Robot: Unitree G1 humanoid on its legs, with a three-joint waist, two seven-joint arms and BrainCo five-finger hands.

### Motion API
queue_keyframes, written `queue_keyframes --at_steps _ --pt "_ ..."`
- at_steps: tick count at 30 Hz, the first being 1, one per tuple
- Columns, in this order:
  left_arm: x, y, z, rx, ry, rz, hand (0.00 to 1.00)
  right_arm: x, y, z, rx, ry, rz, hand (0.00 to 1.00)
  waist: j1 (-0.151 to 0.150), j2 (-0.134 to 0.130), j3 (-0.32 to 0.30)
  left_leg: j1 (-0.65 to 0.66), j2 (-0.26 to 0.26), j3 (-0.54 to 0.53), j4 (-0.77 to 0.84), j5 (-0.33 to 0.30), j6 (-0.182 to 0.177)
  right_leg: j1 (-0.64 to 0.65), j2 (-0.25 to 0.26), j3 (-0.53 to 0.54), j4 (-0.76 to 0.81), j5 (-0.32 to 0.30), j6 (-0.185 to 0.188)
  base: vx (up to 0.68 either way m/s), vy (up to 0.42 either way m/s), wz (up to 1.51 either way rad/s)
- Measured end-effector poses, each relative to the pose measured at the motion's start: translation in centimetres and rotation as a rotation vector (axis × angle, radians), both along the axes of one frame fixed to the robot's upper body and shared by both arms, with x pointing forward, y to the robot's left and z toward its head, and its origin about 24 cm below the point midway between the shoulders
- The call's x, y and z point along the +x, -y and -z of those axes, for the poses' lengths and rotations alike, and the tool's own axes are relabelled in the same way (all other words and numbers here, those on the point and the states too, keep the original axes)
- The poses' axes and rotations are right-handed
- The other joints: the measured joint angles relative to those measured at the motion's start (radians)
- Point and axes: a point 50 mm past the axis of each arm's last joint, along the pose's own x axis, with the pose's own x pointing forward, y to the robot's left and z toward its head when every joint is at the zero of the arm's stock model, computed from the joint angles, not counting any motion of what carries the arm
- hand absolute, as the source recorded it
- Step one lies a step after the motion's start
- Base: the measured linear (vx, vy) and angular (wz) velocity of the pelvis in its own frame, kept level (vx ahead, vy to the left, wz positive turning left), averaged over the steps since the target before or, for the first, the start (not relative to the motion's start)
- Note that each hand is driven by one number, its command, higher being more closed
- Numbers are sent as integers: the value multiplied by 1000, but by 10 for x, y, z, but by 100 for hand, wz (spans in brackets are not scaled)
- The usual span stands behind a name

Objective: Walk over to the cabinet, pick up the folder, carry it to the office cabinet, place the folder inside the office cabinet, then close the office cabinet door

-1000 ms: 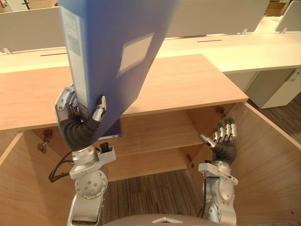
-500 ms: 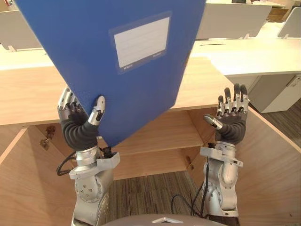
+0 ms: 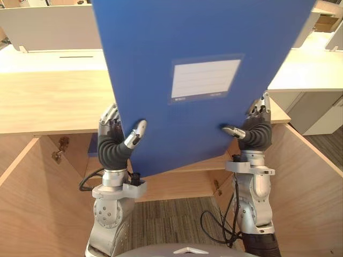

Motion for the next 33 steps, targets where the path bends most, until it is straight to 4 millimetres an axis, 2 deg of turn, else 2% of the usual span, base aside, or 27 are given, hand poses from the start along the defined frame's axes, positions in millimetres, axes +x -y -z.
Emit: queue_keyframes --at_steps 4,5,9,17,18,33 --pt "2 1 4 20 -14 12 100 3 -1 5 -40 -32 -40 0 4 -1 0 -1 -3 -2 0 3 1 -1 -3 -1 0 0 1 0 0 0" --pt "3 1 5 24 -17 13 100 4 -3 7 -43 -37 -51 100 5 -3 1 -1 -3 -2 0 3 1 -1 -3 -1 0 1 1 0 0 0" --pt "3 1 7 52 -21 22 100 7 -5 14 -85 -72 -88 100 8 -11 0 -3 -6 -2 0 4 2 -2 -5 -1 -1 1 2 0 0 0" --pt "6 -2 8 63 -25 3 100 8 -7 17 -126 -84 -123 100 17 -24 -2 -18 -9 -5 0 11 6 -18 -8 -2 5 2 2 0 0 0" --pt "7 -2 10 71 -31 -5 0 9 -7 19 -127 -95 -125 100 18 -25 -2 -15 -10 -5 0 11 6 -16 -8 -2 5 2 2 0 0 0" --pt "16 -17 23 130 -88 -127 0 11 -18 27 -164 -133 -140 100 19 -26 -3 -20 -10 -6 0 23 7 -28 -10 -2 8 5 -3 -19 -4 0"
